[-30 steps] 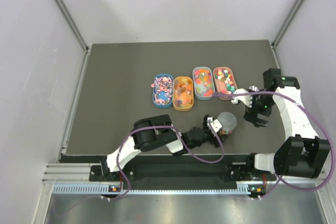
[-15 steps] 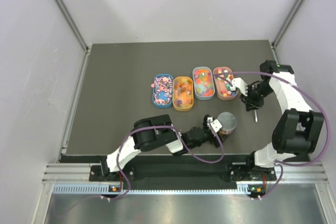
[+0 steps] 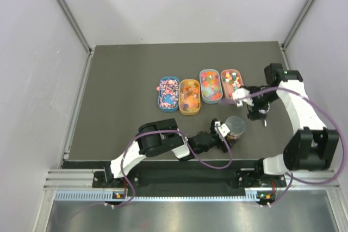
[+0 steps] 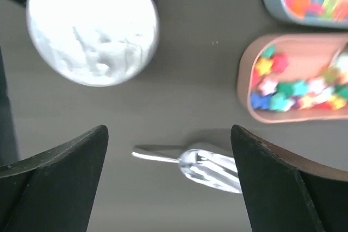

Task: Pack the candies
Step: Screw the bottle lid onto the packing bottle.

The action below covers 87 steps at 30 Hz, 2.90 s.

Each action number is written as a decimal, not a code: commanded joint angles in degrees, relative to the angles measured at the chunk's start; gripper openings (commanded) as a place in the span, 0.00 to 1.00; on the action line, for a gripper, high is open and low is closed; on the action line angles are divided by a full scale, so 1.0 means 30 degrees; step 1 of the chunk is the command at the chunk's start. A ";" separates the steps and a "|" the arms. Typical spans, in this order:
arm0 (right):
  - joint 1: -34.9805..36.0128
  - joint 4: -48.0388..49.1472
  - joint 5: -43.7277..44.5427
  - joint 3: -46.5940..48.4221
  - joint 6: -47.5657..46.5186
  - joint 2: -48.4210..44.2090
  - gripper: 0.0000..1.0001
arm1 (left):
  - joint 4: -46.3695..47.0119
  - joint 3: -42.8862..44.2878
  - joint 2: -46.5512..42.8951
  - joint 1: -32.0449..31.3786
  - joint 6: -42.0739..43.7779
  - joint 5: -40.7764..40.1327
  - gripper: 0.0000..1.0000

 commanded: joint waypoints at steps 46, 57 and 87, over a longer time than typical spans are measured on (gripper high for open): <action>0.5559 -0.2086 0.2752 -0.2711 -0.1995 -0.1043 0.93 | -1.5901 -0.1836 0.4224 -0.0049 -0.2395 0.1505 0.00; 0.5501 -0.1176 0.3075 -0.3795 0.0671 -0.1776 0.80 | -1.5960 -0.1748 0.4283 -0.0077 -0.2483 0.1506 0.00; 0.7345 -0.2847 0.2693 -0.6285 0.6735 -0.5026 0.76 | -1.5608 -0.1982 0.3843 0.0156 -0.2512 0.1359 0.00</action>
